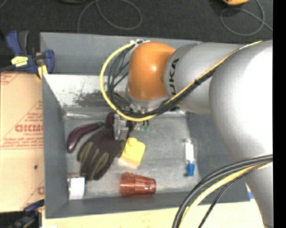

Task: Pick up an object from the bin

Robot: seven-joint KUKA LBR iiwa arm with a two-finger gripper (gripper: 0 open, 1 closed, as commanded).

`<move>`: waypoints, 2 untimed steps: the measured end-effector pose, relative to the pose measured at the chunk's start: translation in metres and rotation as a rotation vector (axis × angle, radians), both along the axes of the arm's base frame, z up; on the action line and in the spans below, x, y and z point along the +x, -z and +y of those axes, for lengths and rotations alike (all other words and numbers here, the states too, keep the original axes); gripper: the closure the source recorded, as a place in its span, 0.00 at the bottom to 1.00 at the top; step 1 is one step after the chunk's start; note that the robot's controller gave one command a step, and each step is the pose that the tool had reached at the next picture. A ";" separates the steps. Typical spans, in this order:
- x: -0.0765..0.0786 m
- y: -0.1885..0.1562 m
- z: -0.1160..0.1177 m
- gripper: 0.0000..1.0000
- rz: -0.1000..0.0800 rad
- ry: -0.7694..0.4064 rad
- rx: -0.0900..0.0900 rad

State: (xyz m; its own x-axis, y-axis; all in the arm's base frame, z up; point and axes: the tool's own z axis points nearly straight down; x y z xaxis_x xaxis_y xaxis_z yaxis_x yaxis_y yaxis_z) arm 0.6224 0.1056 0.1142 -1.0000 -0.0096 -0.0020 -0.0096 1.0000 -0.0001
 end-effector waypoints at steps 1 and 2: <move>-0.003 -0.002 0.007 1.00 0.000 -0.017 0.001; -0.040 -0.017 0.007 1.00 0.005 -0.054 0.001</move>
Offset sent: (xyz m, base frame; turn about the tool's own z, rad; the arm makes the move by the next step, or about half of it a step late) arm -0.0056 -0.0017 0.0386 -0.1169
